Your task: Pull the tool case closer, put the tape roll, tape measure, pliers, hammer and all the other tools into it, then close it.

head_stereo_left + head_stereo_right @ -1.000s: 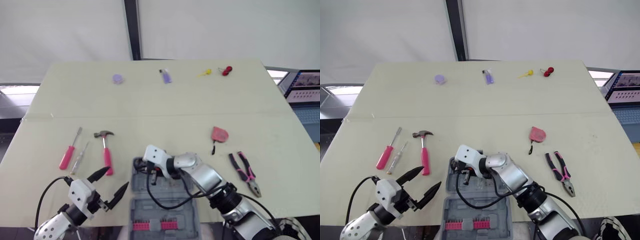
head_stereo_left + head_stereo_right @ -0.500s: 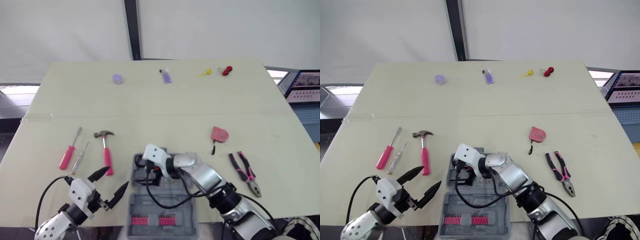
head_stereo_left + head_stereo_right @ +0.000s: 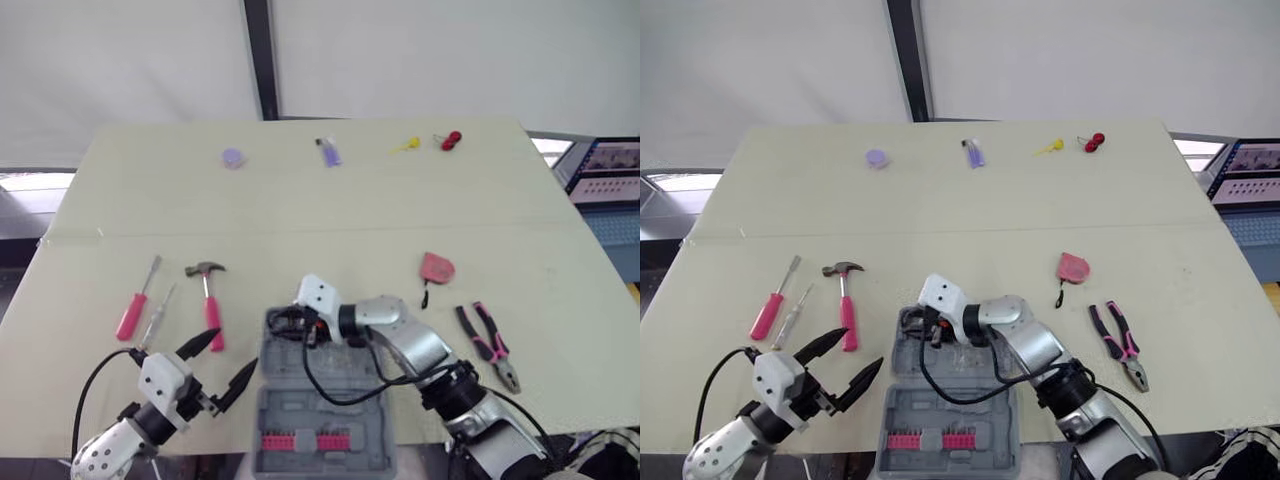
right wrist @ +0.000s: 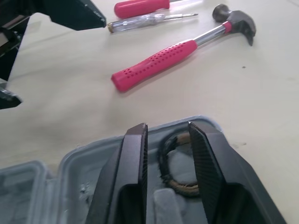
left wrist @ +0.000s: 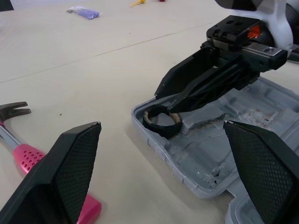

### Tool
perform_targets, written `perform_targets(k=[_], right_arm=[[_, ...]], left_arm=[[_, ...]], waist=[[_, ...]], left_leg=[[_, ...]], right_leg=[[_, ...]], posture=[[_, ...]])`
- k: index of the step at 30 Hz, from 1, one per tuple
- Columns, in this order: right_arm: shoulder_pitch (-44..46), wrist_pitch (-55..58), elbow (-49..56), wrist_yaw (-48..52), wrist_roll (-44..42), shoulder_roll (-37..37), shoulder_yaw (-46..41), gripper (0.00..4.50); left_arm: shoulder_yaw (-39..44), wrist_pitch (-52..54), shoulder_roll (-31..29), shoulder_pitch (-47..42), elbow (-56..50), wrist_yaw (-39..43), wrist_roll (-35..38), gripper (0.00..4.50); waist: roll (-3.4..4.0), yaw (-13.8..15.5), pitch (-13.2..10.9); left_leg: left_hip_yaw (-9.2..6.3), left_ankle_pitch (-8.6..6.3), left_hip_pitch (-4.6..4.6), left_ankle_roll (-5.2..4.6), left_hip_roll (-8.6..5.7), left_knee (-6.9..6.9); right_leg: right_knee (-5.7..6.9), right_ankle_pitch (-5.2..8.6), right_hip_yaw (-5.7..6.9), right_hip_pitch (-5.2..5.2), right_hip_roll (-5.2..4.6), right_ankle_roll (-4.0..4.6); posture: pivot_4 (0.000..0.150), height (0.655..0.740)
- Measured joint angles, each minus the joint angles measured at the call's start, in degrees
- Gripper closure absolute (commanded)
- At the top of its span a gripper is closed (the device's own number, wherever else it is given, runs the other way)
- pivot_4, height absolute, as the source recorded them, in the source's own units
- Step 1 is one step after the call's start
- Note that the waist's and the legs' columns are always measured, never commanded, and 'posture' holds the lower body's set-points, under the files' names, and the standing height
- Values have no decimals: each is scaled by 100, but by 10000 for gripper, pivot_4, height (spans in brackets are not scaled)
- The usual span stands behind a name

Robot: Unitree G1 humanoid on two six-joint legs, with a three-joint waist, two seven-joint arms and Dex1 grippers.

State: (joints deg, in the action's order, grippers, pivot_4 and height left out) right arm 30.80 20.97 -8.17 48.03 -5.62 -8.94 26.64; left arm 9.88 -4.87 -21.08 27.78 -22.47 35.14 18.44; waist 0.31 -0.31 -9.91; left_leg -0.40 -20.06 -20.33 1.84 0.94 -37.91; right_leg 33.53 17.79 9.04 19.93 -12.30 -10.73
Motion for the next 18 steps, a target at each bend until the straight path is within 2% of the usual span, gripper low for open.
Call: perform_targets(k=[18], right_arm=[[128, -872, -1053, -11, 477, 242, -8, 27594]], left_arm=[[-5, 4, -8, -90, 9, -3, -56, 0]], waist=[[1, -12, 0]], left_leg=[[2, 0, 1, 0, 1, 0]], right_leg=[[1, 0, -2, 0, 1, 0]], posture=[[1500, 7400]])
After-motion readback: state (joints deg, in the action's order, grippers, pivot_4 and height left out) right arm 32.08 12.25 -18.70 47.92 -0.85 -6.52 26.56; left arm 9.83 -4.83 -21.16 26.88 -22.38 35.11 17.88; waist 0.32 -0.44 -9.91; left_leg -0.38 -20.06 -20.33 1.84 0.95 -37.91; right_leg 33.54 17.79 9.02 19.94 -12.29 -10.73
